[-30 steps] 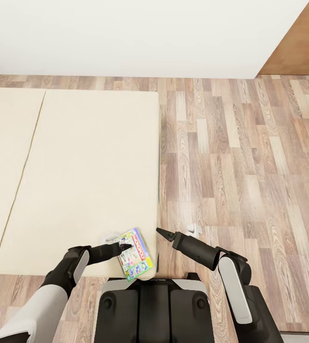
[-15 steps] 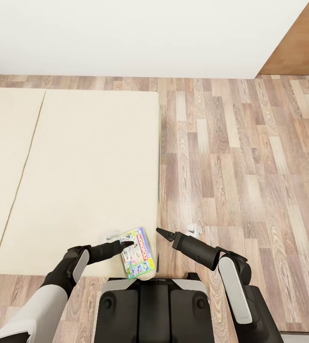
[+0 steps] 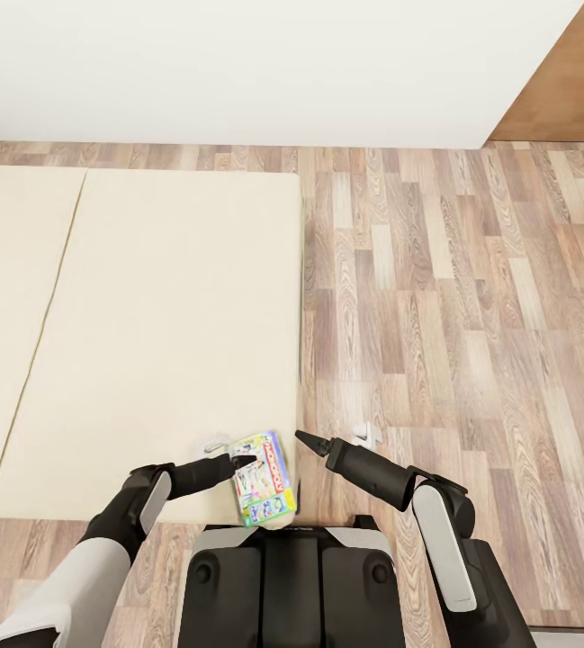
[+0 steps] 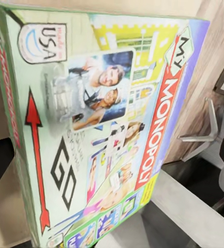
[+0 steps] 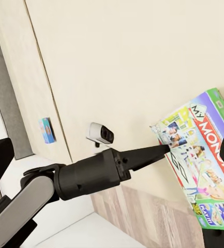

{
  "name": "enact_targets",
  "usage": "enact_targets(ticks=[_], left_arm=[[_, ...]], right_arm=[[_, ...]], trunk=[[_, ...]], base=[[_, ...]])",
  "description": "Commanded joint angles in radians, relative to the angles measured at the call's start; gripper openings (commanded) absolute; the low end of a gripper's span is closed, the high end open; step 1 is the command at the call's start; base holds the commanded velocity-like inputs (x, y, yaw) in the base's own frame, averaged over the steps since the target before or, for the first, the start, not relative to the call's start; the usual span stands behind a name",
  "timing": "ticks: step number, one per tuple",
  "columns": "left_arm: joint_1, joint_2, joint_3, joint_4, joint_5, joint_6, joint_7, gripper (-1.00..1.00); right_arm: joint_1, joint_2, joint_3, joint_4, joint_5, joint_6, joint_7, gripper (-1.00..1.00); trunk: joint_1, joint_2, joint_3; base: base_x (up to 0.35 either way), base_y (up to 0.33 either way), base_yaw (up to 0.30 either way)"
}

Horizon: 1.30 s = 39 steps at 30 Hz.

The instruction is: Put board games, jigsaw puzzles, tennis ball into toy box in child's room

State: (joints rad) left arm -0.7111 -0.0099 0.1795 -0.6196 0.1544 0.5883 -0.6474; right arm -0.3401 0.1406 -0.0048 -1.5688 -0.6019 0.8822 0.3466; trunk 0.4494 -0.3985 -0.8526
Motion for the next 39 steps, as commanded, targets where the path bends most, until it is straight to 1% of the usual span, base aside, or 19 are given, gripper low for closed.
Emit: enact_targets(ticks=[1,5,12,17,20,24,29,36,37,39], left_arm=[[0.000,-0.002,0.005,0.000,0.002,0.007,-0.003,1.00],[0.000,-0.005,0.005,0.000,0.002,0.007,-0.003,1.00],[0.000,-0.025,0.005,0.000,0.002,0.005,-0.003,1.00],[0.000,-0.027,0.005,0.000,0.002,0.004,-0.003,1.00],[0.000,-0.028,0.005,0.000,0.002,0.004,-0.003,1.00],[0.000,-0.028,0.005,0.000,0.002,0.004,-0.004,1.00],[0.000,-0.027,0.005,0.000,0.002,0.004,-0.009,1.00],[0.000,-0.027,0.005,0.000,0.002,0.004,-0.044,1.00],[0.000,-0.027,0.005,0.000,0.002,0.004,-0.047,1.00],[-0.001,-0.027,0.005,0.000,0.002,0.004,-0.053,1.00]], right_arm=[[0.000,0.001,-0.001,-0.001,0.004,0.004,0.005,1.00],[0.000,0.001,-0.001,-0.001,0.004,0.004,0.005,1.00],[0.000,0.001,-0.001,-0.001,0.004,0.004,0.005,1.00],[0.000,0.000,-0.003,-0.003,0.004,0.004,0.005,1.00],[0.000,-0.001,-0.017,-0.003,0.004,0.005,0.005,1.00],[0.000,-0.001,-0.048,-0.005,0.004,0.006,0.005,1.00],[0.000,-0.001,-0.062,-0.004,0.005,0.008,0.005,1.00],[0.000,-0.002,-0.084,-0.004,0.007,0.011,0.004,1.00],[0.000,-0.004,-0.088,-0.003,0.007,0.012,0.004,1.00],[0.000,-0.023,-0.104,0.001,0.005,0.014,0.003,1.00]], trunk=[[0.001,-0.001,-0.001],[0.001,-0.001,-0.001],[0.001,-0.001,-0.001],[0.001,-0.001,-0.001],[0.001,-0.001,-0.001],[0.001,-0.001,-0.001],[0.001,-0.001,-0.001],[0.001,-0.001,-0.001],[0.001,-0.001,-0.001],[0.001,-0.001,-0.001]], base=[[0.000,0.000,0.000],[0.000,0.000,0.000],[0.000,0.000,0.000],[0.000,0.000,0.000],[0.000,0.000,0.000],[0.000,0.000,0.000],[0.000,0.000,0.000],[0.000,0.000,0.000],[0.000,0.000,0.000],[0.000,0.000,0.000]])
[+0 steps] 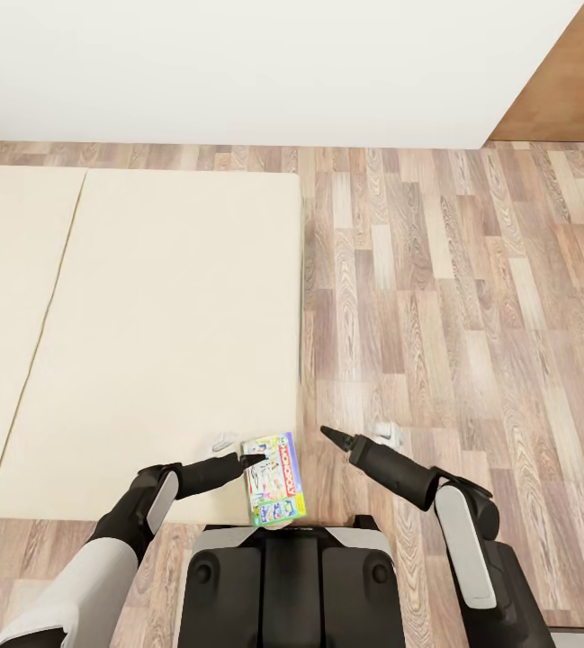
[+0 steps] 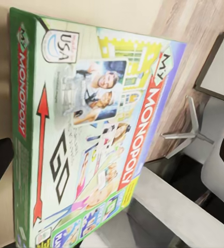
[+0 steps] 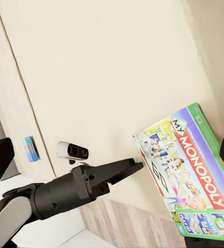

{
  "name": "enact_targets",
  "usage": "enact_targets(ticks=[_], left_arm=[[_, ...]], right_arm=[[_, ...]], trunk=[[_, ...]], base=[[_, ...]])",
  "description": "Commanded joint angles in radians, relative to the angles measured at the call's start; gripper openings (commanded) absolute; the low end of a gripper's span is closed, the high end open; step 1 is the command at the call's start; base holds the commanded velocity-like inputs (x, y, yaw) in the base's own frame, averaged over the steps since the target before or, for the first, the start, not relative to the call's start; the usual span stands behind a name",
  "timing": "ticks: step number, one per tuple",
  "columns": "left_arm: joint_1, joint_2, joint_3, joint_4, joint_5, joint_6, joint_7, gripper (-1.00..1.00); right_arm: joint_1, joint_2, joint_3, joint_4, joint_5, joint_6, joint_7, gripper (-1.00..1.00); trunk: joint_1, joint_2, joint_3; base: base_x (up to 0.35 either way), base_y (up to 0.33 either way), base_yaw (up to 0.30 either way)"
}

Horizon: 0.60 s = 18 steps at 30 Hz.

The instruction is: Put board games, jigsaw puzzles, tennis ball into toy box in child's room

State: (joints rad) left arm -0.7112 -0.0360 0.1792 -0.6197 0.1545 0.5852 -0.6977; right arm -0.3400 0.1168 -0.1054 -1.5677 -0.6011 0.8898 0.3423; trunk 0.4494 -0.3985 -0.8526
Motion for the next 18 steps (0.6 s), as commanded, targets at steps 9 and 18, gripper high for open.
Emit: enact_targets(ticks=[9,18], left_arm=[[0.000,-0.001,0.005,0.000,0.001,0.007,-0.008,1.00],[0.000,-0.001,0.005,0.000,0.002,0.007,-0.009,1.00]], right_arm=[[-0.001,-0.082,-0.030,0.007,-0.002,0.010,0.006,1.00],[-0.001,-0.093,-0.034,0.013,-0.003,0.009,0.004,1.00]], trunk=[[0.001,-0.001,-0.001],[0.001,-0.001,-0.001]], base=[[0.000,0.000,0.000],[0.000,0.000,0.000]])
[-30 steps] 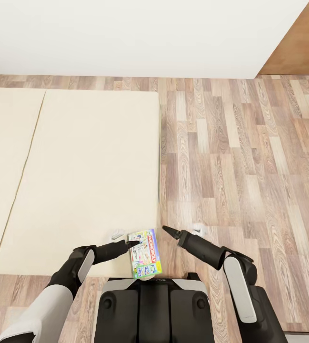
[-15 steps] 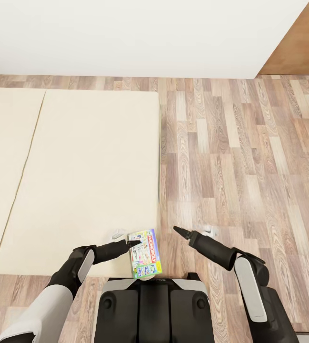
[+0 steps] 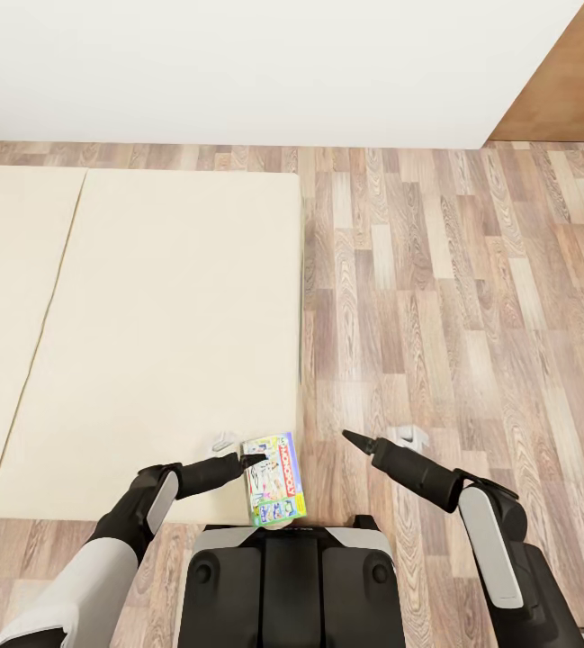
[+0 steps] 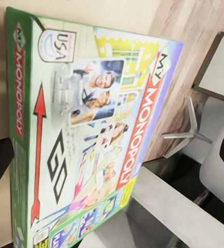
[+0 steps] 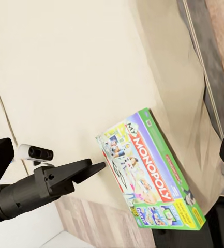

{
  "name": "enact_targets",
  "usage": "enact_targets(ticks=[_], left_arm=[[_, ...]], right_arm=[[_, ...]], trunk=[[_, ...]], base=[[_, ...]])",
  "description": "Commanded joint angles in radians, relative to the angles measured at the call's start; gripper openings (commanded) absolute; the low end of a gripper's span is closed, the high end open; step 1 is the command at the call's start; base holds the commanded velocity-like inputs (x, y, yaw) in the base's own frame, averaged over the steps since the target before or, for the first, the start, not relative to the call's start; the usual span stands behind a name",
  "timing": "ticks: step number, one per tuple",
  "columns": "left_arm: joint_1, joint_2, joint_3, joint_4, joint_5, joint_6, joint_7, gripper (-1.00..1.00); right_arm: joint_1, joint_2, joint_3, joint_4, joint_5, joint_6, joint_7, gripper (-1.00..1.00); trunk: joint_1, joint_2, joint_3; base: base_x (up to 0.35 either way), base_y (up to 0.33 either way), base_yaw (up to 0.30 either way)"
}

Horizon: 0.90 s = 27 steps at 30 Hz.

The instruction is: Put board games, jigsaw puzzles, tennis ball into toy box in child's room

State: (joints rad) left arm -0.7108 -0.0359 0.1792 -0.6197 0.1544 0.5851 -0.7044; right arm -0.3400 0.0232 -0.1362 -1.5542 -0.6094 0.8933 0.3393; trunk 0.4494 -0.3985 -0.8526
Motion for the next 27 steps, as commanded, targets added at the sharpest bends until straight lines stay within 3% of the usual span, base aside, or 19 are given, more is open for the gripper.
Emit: enact_targets(ticks=[1,27], left_arm=[[0.000,-0.001,0.005,0.000,0.002,0.007,-0.003,1.00],[0.000,-0.009,0.002,0.000,0.001,0.008,-0.005,1.00]], right_arm=[[-0.001,0.001,-0.003,0.000,0.005,0.006,0.007,1.00],[-0.001,-0.002,-0.003,0.002,0.005,0.006,0.007,1.00]], trunk=[[0.001,-0.001,-0.001],[0.001,-0.001,-0.001]], base=[[0.000,0.000,0.000],[0.000,0.000,0.000]])
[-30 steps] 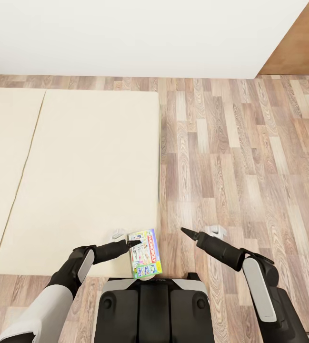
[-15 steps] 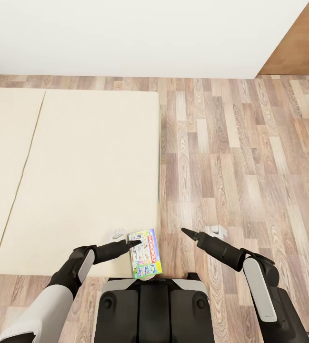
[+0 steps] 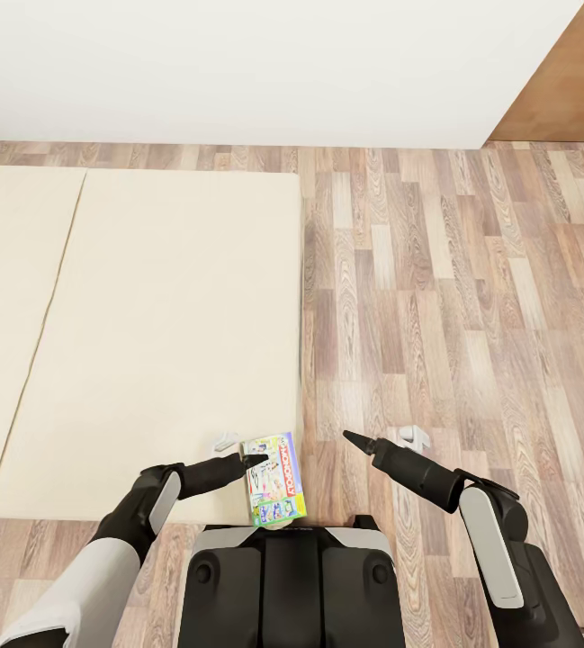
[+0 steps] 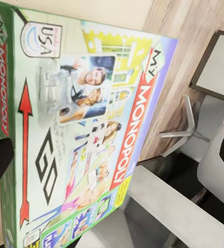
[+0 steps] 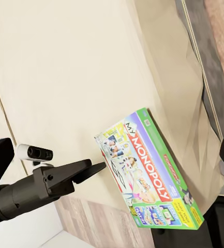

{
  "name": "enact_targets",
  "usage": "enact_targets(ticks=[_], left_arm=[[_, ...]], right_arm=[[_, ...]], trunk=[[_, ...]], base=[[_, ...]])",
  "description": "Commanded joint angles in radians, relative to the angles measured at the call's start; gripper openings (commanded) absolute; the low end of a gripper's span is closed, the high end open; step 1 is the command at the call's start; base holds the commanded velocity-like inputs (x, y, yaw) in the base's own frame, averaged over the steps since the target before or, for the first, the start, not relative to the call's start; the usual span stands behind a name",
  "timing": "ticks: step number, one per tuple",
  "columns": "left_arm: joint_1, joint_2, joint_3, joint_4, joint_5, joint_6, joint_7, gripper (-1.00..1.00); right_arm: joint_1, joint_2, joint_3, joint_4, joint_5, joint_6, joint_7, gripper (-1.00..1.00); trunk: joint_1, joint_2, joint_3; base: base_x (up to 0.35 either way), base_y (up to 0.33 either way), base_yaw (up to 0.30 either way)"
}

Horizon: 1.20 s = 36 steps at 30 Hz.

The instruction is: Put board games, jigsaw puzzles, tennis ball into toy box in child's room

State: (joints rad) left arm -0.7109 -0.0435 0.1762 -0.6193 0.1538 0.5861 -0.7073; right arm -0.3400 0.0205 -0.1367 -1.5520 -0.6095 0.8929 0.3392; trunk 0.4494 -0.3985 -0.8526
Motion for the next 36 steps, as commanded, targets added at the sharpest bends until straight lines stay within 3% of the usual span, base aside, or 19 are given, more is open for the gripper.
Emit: enact_targets(ticks=[1,18,36], left_arm=[[0.000,-0.001,0.005,0.000,0.002,0.007,-0.003,1.00],[0.000,-0.002,0.003,0.034,0.001,0.006,-0.056,1.00],[-0.001,-0.008,0.003,0.042,0.001,0.000,-0.063,1.00]], right_arm=[[-0.001,0.001,-0.003,0.000,0.005,0.006,0.007,1.00],[-0.001,0.001,-0.003,0.000,0.005,0.006,0.007,1.00],[-0.001,0.001,-0.003,0.000,0.005,0.006,0.009,1.00]], trunk=[[0.001,-0.001,-0.001],[0.001,-0.001,-0.001],[0.001,-0.001,-0.001]], base=[[0.000,0.000,0.000],[0.000,0.000,0.000],[0.000,0.000,0.000]])
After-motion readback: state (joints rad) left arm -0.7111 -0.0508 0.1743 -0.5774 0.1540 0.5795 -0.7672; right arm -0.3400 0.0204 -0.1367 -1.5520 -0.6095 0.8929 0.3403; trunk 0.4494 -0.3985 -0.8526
